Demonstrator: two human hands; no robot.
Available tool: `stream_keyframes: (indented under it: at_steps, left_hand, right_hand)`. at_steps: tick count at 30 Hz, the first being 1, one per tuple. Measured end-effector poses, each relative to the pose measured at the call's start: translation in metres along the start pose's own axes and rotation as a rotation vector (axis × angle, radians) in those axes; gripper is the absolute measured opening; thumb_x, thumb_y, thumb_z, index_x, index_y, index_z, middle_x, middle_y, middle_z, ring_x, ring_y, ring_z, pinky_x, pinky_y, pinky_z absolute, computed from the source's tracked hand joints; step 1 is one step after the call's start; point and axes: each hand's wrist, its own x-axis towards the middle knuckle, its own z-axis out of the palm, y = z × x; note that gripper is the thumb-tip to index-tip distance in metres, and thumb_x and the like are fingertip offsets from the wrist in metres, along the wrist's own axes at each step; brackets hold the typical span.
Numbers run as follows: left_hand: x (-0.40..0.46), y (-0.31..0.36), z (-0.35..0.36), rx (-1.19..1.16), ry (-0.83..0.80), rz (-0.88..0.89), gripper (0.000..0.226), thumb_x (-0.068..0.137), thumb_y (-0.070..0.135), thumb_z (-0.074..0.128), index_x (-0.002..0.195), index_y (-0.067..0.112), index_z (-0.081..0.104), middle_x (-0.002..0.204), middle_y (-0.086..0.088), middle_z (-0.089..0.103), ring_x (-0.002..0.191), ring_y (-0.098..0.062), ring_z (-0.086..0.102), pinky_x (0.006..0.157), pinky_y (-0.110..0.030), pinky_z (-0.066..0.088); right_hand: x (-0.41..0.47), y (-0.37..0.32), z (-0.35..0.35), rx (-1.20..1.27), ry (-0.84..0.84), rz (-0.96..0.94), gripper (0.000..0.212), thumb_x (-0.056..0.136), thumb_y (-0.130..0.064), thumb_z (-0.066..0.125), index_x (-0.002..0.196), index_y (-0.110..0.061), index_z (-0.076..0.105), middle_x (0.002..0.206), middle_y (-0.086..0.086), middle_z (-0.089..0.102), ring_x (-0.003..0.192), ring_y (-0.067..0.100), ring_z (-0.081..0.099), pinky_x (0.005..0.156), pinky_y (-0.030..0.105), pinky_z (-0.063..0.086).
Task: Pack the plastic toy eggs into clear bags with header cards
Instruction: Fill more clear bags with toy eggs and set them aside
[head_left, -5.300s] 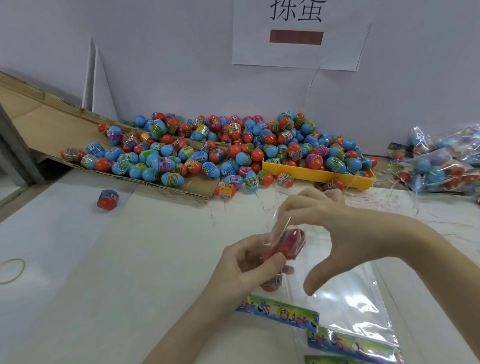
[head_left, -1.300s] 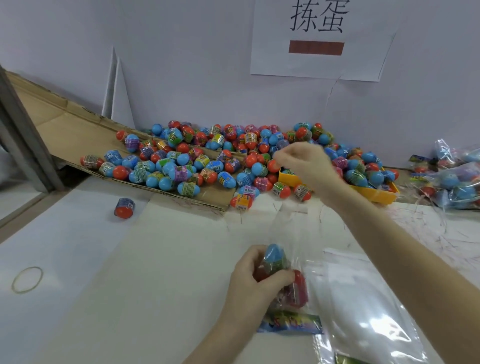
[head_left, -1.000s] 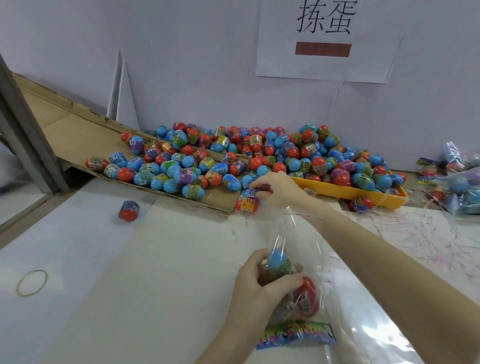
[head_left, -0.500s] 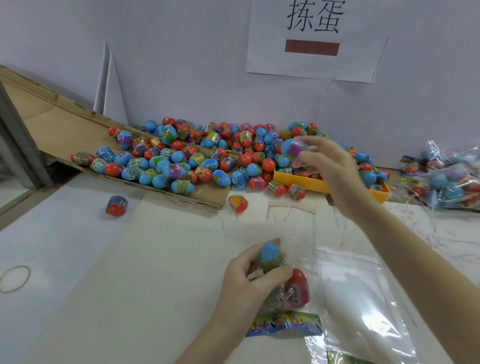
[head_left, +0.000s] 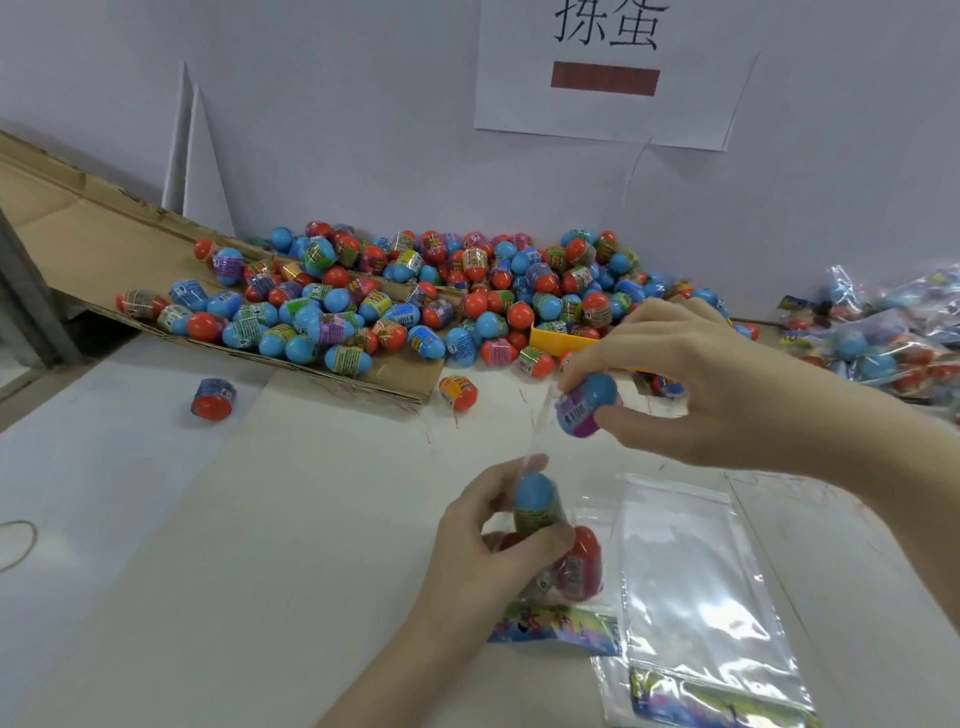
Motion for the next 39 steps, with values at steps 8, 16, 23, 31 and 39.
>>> stream_keyframes:
  at_steps: [8,16,23,31,39]
  left_hand:
    - [-0.001,0.0,-0.001,0.012,-0.027,0.022,0.038,0.053,0.022,0.067,0.09,0.029,0.066,0.078,0.012,0.065,0.073,0.005,0.059,0.07,-0.022,0.053]
    - [-0.001,0.0,-0.001,0.047,-0.028,0.025,0.035,0.053,0.03,0.069,0.088,0.029,0.067,0.078,0.007,0.066,0.084,-0.013,0.061,0.074,-0.032,0.054]
    - [-0.001,0.002,-0.002,0.028,-0.02,0.015,0.025,0.072,0.015,0.077,0.092,0.026,0.068,0.082,0.002,0.07,0.091,-0.022,0.065,0.075,-0.027,0.054]
    - [-0.001,0.002,-0.001,0.007,-0.058,0.02,0.026,0.062,0.027,0.067,0.088,0.026,0.068,0.076,0.004,0.069,0.079,-0.013,0.064,0.071,-0.026,0.053]
    - [-0.005,0.0,-0.001,0.053,-0.172,-0.041,0.031,0.05,0.039,0.069,0.081,0.04,0.069,0.077,0.015,0.067,0.076,-0.006,0.064,0.069,-0.023,0.054]
  right_hand:
    - [0.003,0.002,0.003,-0.035,-0.197,0.004,0.026,0.088,-0.033,0.054,0.105,-0.05,0.046,0.095,-0.037,0.035,0.099,0.003,0.025,0.088,0.027,0.019]
    - [0.001,0.004,0.009,0.101,-0.278,0.015,0.031,0.087,-0.034,0.056,0.096,-0.058,0.038,0.099,-0.037,0.04,0.103,-0.019,0.014,0.077,0.021,0.012]
    - [0.002,0.006,0.015,0.105,-0.32,-0.012,0.046,0.05,-0.081,0.035,0.079,-0.051,0.054,0.109,-0.037,0.041,0.112,-0.007,0.019,0.09,0.027,0.012]
    - [-0.007,0.005,0.034,0.166,-0.217,-0.007,0.042,0.051,-0.079,0.045,0.082,-0.052,0.052,0.116,-0.029,0.04,0.113,-0.006,0.022,0.092,0.022,0.01]
    - [-0.005,0.006,0.042,0.651,0.105,0.306,0.043,0.071,-0.026,0.072,0.1,-0.043,0.045,0.089,-0.016,0.066,0.074,0.001,0.064,0.072,0.02,0.054]
